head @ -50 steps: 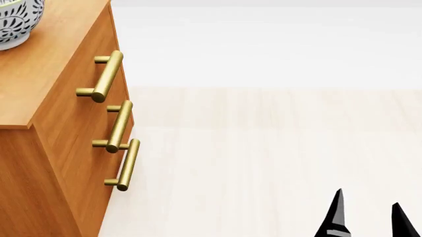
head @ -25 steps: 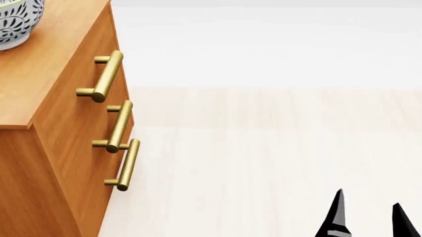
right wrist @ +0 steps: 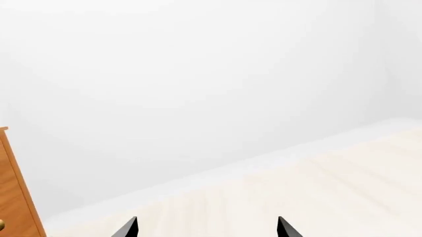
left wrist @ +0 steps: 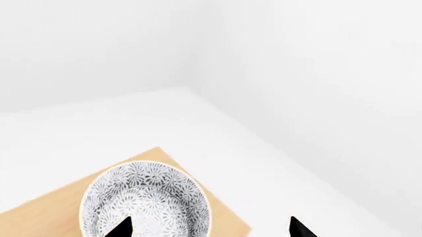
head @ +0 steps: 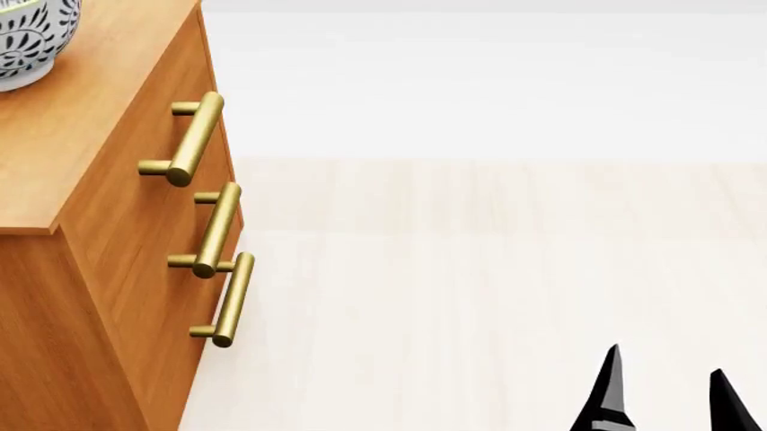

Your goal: Put the bowl on top of the cabinet.

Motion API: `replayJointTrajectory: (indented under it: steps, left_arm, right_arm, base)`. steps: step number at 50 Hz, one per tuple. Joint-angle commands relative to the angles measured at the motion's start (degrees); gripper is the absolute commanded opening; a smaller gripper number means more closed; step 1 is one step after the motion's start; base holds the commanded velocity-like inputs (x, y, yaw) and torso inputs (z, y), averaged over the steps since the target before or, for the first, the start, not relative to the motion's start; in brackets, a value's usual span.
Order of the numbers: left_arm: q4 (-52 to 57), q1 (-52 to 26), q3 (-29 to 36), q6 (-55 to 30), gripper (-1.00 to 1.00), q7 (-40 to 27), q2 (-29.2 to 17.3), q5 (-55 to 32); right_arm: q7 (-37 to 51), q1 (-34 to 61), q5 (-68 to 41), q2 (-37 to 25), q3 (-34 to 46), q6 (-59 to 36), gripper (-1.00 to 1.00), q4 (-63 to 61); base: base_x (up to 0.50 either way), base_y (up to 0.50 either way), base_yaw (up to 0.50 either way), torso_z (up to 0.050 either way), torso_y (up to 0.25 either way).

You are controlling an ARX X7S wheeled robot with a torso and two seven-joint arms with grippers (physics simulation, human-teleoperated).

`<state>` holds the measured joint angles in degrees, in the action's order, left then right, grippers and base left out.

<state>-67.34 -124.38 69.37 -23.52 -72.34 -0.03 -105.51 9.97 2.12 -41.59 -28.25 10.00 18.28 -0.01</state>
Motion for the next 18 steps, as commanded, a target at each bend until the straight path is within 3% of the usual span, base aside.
replayJointTrajectory:
  steps: [1,18]
  left_arm:
    - [6.2,-1.0,15.2,3.2,1.00,0.5,0.0,-12.3]
    - [26.3,-0.1,14.6,6.5,1.00,-5.0,-4.4,-10.5]
  right_arm:
    - [0.1,0.0,0.2,0.1,0.1,0.0,1.00,0.1]
    - [0.3,0.6,0.5,0.2,0.4,-0.3,1.00,0.4]
  base:
    - [0.00,0.00,0.00,0.000,0.000]
    - [0.00,0.00,0.00,0.000,0.000]
